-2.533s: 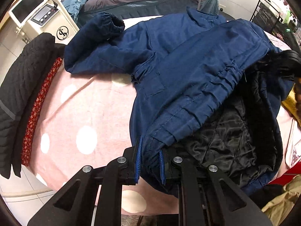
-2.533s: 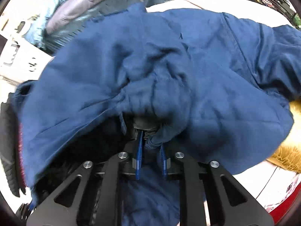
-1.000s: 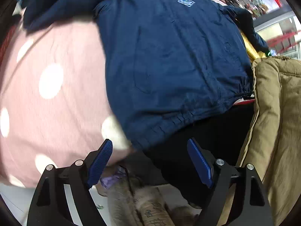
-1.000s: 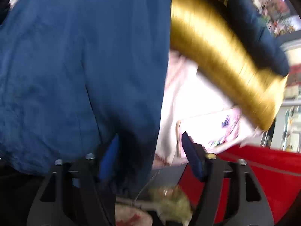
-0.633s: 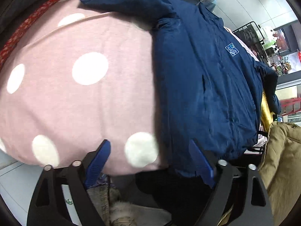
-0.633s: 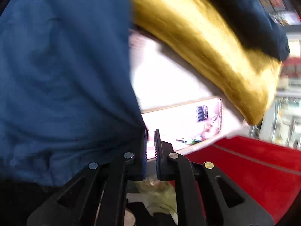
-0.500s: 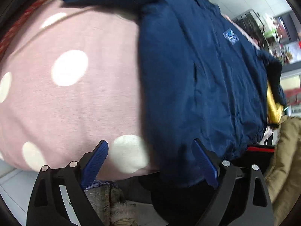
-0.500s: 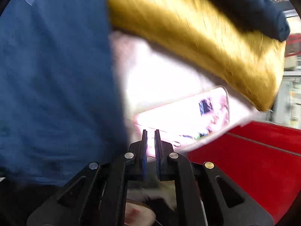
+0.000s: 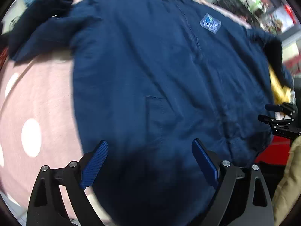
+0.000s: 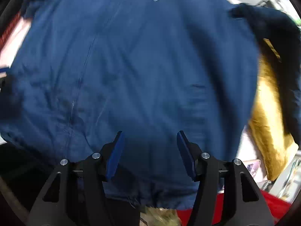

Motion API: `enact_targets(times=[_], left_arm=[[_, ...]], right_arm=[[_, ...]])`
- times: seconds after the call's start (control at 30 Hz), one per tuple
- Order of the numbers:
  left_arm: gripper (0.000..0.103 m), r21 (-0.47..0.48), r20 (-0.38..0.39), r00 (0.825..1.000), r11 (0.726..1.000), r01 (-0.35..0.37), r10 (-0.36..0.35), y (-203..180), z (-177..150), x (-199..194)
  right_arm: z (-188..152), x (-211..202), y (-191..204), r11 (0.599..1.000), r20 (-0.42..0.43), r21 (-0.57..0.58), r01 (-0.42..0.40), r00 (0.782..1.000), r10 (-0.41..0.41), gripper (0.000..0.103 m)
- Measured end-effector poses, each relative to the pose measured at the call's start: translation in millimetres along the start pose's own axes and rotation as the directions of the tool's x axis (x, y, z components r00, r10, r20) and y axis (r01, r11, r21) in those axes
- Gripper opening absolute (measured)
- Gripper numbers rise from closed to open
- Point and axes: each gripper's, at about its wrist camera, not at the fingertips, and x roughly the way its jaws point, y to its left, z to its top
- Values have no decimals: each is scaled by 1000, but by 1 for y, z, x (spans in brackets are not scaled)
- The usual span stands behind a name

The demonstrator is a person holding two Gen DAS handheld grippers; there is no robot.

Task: Fold large clothes
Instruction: 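Lower the jacket flat with both grippers and open them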

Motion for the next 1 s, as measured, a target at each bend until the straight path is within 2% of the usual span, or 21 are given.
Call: enact_targets(times=[0.07,0.1,0.13,0.17,0.27,0.33,0.53,0.73,0.87,0.93,1.0], left_arm=[[96,8,-55,997,999,-50,50,-4,3,23],[96,7,-79,994,997,-75,75,-3,3,32],[96,11,-120,985,993,-121,122,0,2,46],[97,13,-144,980,990,-138,139,1,2,54],[98,6,-165,973,987,-160,159,3,4,66],[98,-4,-184,968,984,-177,173,3,7,68],[99,-62,-176,972,983,-171,158,9,12,72],[99,-89,-136,974,977,-192,179,14,3,67],[98,-82,-161,970,976,-199,185,14,5,64],[97,-86,-167,967,974,-210,194,5,8,59],[97,-94,-152,969,973,-213,197,1,16,52]], right_arm=[[4,17,7,1000,-58,-24,8,998,-9,62],[7,25,6,1000,-78,-22,20,997,-22,69],[9,34,4,999,-115,-14,44,992,-46,83],[5,41,5,999,-142,-7,50,989,-51,87],[10,53,5,999,-194,15,42,980,-38,92],[17,59,5,997,-215,6,75,974,-72,98],[28,66,-8,999,-263,41,11,965,0,99],[31,65,-24,999,-262,35,3,965,6,99],[34,90,-37,1000,-275,22,2,961,4,98],[38,80,-44,999,-255,46,-12,967,23,98],[39,60,-57,993,-193,106,-56,978,76,98]])
